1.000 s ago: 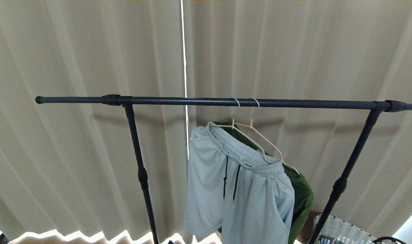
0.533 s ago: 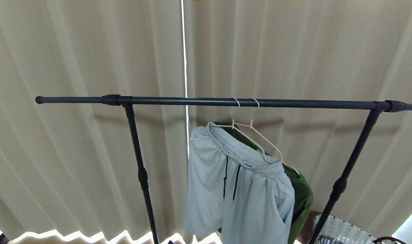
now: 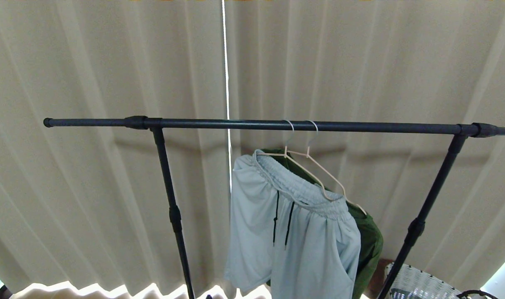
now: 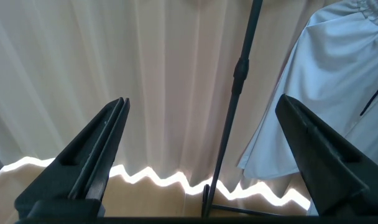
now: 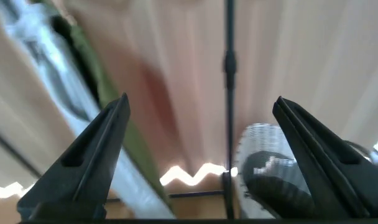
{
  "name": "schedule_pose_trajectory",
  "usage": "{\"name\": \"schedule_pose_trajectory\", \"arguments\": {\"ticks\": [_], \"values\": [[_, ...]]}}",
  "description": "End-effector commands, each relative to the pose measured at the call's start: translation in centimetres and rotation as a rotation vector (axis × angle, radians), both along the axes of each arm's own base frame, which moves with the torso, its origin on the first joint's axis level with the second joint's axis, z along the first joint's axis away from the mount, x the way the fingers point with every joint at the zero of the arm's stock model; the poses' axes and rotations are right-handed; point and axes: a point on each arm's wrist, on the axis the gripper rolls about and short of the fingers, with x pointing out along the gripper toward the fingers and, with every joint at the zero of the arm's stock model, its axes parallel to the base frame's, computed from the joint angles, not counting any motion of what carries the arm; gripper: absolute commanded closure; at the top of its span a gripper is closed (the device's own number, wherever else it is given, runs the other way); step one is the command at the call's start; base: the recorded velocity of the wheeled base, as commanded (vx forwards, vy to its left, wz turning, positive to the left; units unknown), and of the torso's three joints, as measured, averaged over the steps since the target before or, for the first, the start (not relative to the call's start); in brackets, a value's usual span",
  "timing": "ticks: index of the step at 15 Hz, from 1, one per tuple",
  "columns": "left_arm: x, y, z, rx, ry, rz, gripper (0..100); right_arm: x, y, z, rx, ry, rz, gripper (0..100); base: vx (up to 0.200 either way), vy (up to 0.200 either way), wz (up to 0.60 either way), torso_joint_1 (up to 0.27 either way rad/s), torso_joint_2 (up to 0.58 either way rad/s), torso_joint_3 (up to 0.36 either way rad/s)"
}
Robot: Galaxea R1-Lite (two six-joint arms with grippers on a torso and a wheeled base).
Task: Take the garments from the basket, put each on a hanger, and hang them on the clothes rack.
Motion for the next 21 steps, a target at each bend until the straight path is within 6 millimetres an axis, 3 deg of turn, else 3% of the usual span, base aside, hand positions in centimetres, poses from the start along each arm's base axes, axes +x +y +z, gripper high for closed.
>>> {"name": "schedule_pose_trajectory", "arguments": {"ticks": [1, 4, 5, 10, 12, 14, 21], "values": [[0.0, 0.0, 0.0, 0.0, 0.0, 0.001, 0, 0.05, 0.11, -0.01, 0.001, 0.008, 0.051, 0, 0.0, 0.0, 0.0, 0.0, 0.0, 0.0], [0.0, 0.0, 0.0, 0.0, 0.0, 0.001, 0, 0.03, 0.12, -0.06, -0.01, 0.02, 0.054, 0, 0.0, 0.0, 0.0, 0.0, 0.0, 0.0], [0.0, 0.0, 0.0, 0.0, 0.0, 0.001, 0, -0.04, -0.02, 0.02, -0.147, 0.026, -0.073, 0, 0.0, 0.0, 0.0, 0.0, 0.0, 0.0], [0.0, 0.0, 0.0, 0.0, 0.0, 0.001, 0, -0.08, 0.19, -0.05, -0.289, 0.058, -0.2, 0, 0.0, 0.0, 0.0, 0.0, 0.0, 0.0], [0.0, 0.0, 0.0, 0.0, 0.0, 0.001, 0, -0.25, 0.13, -0.15, -0.273, 0.025, -0.15, 0, 0.0, 0.0, 0.0, 0.0, 0.0, 0.0], [0.0, 0.0, 0.0, 0.0, 0.0, 0.001, 0, -0.65, 0.45, -0.68, -0.228, -0.072, 0.048, 0, 0.0, 0.0, 0.0, 0.0, 0.0, 0.0], [0.0, 0.0, 0.0, 0.0, 0.0, 0.001, 0, -0.64, 0.5, -0.68, -0.265, -0.073, 0.071, 0, 0.0, 0.0, 0.0, 0.0, 0.0, 0.0]]}}
